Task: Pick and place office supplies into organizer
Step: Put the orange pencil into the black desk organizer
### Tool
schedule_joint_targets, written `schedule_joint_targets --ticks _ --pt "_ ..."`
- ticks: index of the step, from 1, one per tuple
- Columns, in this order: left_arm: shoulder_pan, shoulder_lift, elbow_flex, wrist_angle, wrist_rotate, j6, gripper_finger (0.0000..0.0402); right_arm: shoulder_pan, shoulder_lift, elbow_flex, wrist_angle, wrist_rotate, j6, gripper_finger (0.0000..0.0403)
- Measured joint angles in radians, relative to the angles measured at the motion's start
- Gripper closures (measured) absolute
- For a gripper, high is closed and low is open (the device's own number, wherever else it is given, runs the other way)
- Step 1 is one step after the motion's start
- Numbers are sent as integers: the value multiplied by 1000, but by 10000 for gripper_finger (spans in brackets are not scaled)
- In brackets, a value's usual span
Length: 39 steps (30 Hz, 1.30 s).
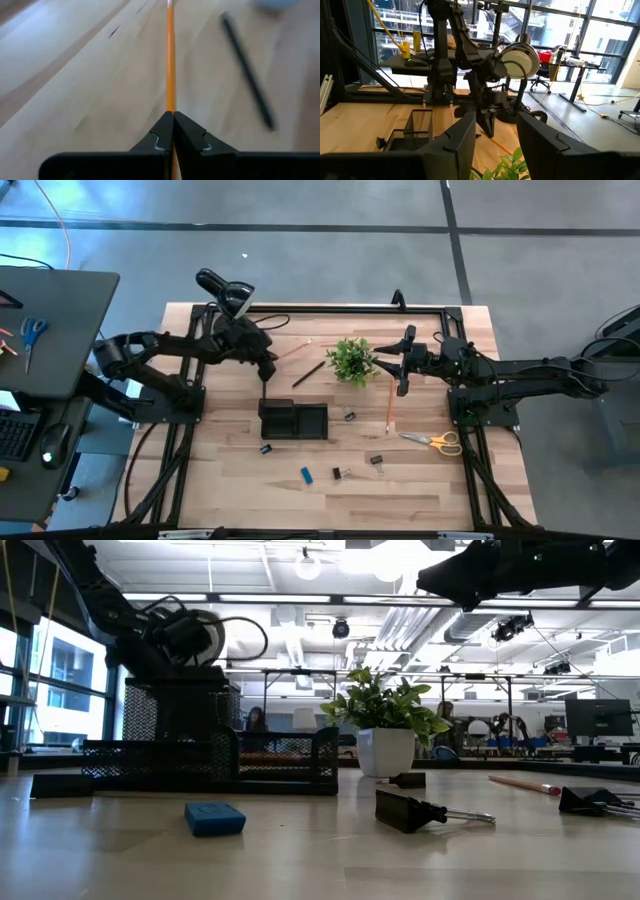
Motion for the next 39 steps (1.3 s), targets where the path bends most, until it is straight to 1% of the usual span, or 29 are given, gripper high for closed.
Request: schedule_joint_targets --ticks 3,7,10,13,14,18,21,25,30,33,36,39 --pt "-9 -42 0 7 75 -21 401 0 0 0 4 0 0 263" --pt "-49 -113 1 12 96 -26 401 0 0 0 17 -14 4 263" --pt "-79 -153 2 -23 75 -17 401 0 0 0 17 -29 11 263" --pt "-105 -166 2 -67 65 56 402 0 0 0 17 -48 24 263" --pt "-115 -166 1 -81 49 84 401 0 0 0 16 -51 27 263" --pt "-158 -152 -30 -60 -76 143 392 0 0 0 15 -68 46 263" --pt "-164 -139 -63 -7 -144 139 374 0 0 0 15 -72 49 263" --pt "-163 -118 -69 12 -214 132 333 0 0 0 15 -72 31 263" --pt "-163 -74 -69 65 -158 108 265 0 0 0 15 -71 24 263" --pt "-163 -25 -69 77 -154 108 234 -2 0 0 15 -71 24 263" --pt "-163 44 -69 116 -178 108 218 -1 0 0 15 -71 24 263" --pt "-163 110 -69 199 -227 106 215 -1 0 0 15 -71 23 263"
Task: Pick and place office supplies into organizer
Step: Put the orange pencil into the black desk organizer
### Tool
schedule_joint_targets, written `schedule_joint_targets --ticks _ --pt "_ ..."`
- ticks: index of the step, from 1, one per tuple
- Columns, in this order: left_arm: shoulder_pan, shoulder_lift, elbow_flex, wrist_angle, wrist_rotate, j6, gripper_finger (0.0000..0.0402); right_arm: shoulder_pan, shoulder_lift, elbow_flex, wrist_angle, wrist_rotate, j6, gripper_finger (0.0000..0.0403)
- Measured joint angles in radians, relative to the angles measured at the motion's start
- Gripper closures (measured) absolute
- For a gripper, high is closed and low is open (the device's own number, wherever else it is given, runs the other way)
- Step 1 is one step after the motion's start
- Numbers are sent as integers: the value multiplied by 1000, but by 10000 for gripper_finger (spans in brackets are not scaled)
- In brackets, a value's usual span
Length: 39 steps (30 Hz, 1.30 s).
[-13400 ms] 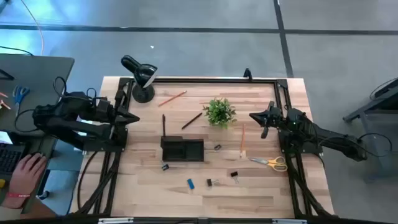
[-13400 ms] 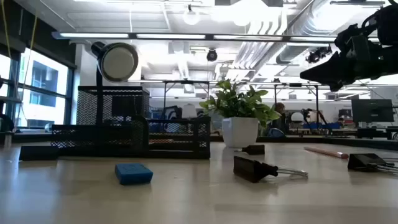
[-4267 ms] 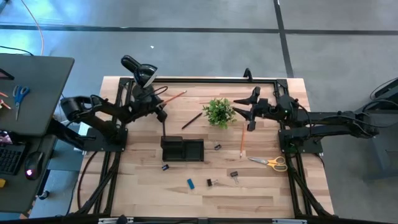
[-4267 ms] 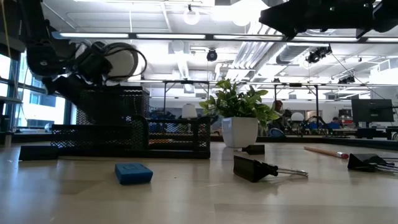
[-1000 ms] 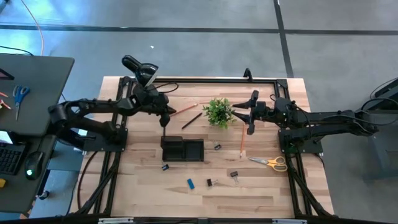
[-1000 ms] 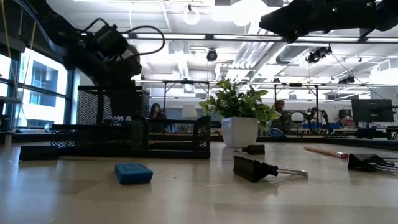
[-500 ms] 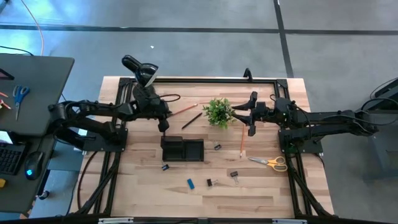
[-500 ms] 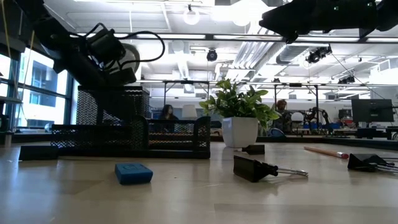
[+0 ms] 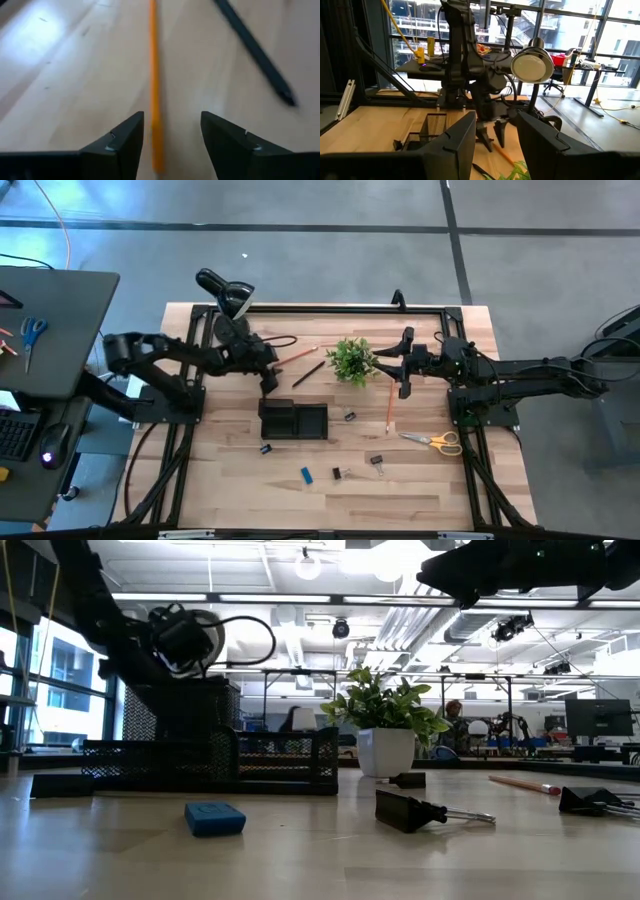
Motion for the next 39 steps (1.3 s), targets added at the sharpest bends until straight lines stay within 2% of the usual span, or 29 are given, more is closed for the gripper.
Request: schedule_joint_targets --ticks 4,9,18,23,27,31,39 --pt "0 65 0 87 -23 -16 226 0 0 0 0 0 0 263" --pt "0 126 3 147 -24 -35 261 0 0 0 -1 0 -18 263" --pt "-1 155 5 162 -25 -52 388 0 0 0 -3 0 -19 263" --pt "-1 157 4 170 -28 -68 379 0 0 0 -2 0 -24 263" --pt "-1 159 1 188 -28 -77 394 0 0 0 -2 0 -26 263" --pt "0 156 -2 237 -8 -109 393 0 0 0 -2 1 -26 263" --pt "0 154 -2 325 112 -172 399 -1 0 0 -80 51 -19 263"
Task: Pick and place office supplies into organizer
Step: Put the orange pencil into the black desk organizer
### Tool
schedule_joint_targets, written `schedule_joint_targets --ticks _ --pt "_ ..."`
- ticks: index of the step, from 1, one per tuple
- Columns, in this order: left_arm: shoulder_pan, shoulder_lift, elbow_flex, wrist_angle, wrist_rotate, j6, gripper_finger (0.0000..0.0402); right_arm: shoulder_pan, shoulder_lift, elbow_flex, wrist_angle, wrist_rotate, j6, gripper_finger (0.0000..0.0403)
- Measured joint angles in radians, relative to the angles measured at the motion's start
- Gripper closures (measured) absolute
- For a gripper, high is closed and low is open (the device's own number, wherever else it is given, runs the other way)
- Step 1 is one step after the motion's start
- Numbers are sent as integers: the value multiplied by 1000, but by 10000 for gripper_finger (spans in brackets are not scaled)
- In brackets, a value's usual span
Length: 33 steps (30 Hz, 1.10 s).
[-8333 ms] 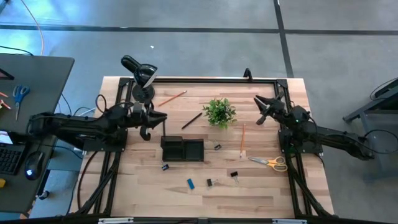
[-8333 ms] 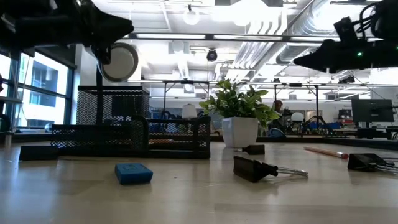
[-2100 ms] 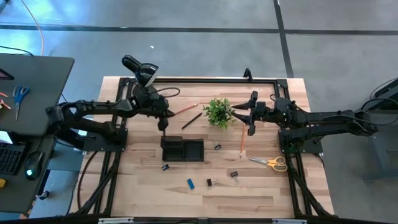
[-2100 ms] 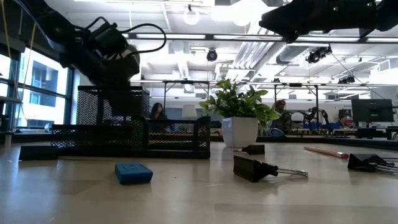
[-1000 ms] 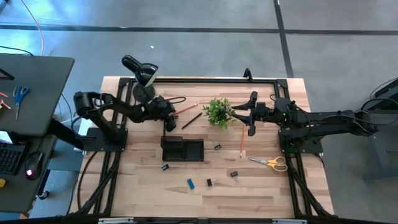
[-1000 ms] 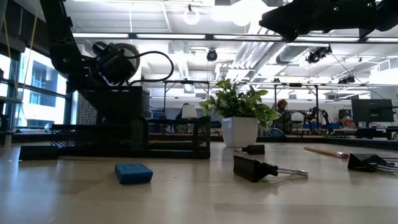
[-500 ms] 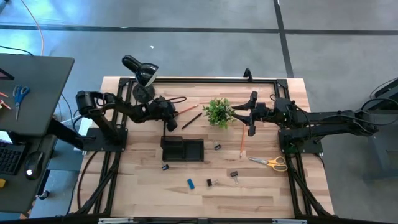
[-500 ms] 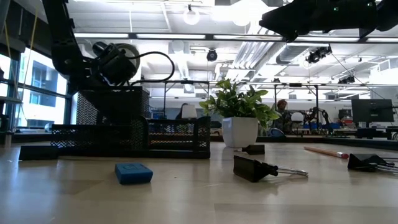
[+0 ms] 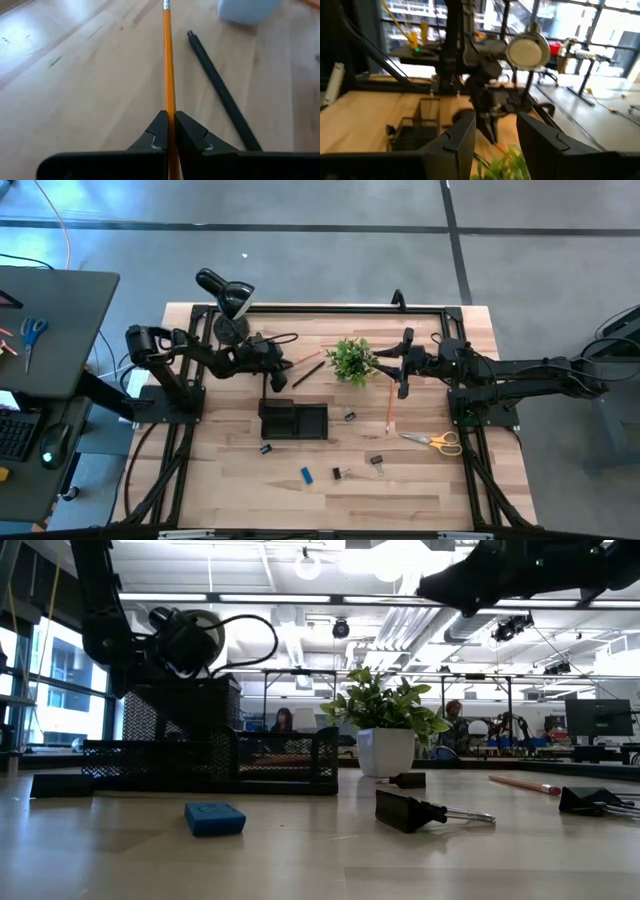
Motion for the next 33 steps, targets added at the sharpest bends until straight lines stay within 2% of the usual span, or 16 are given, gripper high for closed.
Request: schedule_joint_targets --ticks 9,14,21,25,29,33 --pt "1 -162 1 2 69 -37 400 0 6 0 -16 5 64 263" --pt "0 -298 3 -2 154 -78 401 0 81 0 52 -27 114 263" --pt "-14 -463 3 -6 303 -93 401 0 338 0 507 2 166 263" --pt "-79 -517 3 3 312 -89 401 0 500 8 759 -12 183 263" --pt "-140 -522 3 27 245 -88 401 3 652 89 879 -118 176 249" --pt "-180 -523 3 29 212 -79 401 19 768 216 859 -130 157 209"
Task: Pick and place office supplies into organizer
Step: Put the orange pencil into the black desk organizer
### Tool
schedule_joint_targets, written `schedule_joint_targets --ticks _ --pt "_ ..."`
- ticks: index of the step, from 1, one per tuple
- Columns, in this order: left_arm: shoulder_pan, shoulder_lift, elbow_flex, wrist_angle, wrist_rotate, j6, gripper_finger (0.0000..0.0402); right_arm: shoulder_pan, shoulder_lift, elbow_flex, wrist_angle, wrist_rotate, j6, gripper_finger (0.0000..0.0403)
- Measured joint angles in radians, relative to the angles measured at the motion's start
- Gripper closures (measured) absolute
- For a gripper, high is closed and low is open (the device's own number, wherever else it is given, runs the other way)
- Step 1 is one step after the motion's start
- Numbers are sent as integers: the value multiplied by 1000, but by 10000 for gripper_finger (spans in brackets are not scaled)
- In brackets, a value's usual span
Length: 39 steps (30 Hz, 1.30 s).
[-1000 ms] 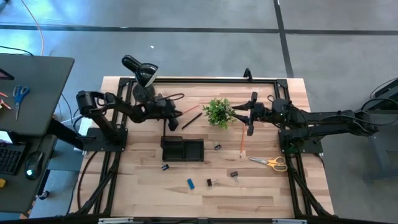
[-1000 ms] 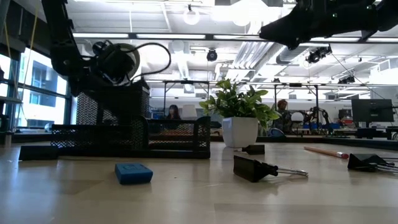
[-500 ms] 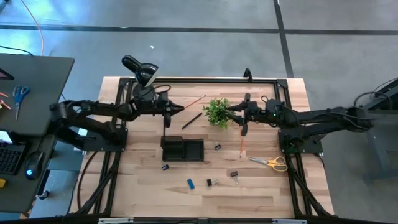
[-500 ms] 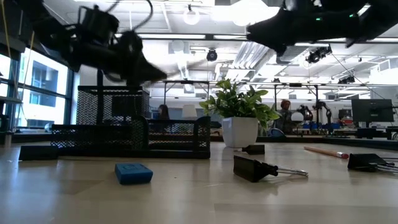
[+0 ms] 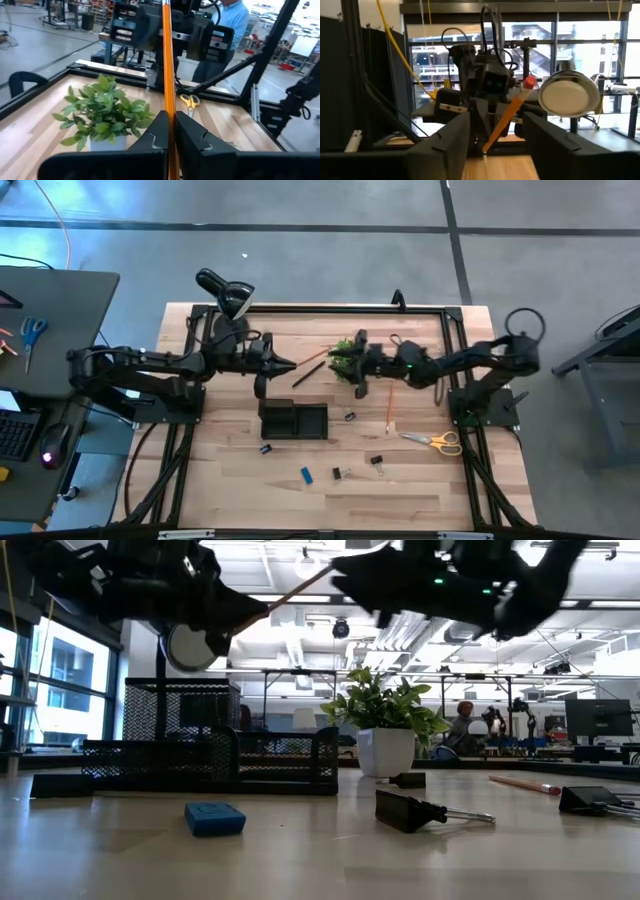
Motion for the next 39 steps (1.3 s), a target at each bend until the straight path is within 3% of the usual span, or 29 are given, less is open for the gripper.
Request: schedule_joint_targets --ticks 6,10,14,19,21,25,29,34,39 --pt "-19 -6 0 -12 0 -1 401 8 100 152 -61 16 -4 141" --pt "-18 -6 0 -37 -3 -7 401 8 129 219 -95 -11 -19 133" --pt "-16 -6 0 -43 -1 -4 401 21 134 263 -170 -62 -39 191" --pt "-18 -38 0 -57 5 14 401 34 134 295 -273 -71 -99 353" --pt "-18 -62 0 -76 4 16 401 31 134 299 -282 -72 -122 387" --pt "-16 -104 0 -105 -4 23 399 35 134 317 -282 -88 -120 372" --pt "-16 -133 0 -129 -4 28 399 34 134 343 -280 -97 -137 395" --pt "-16 -174 0 -192 -3 38 400 27 134 387 -308 -97 -138 397" --pt "-15 -331 0 -327 -56 74 401 26 134 462 -463 -97 -138 398"
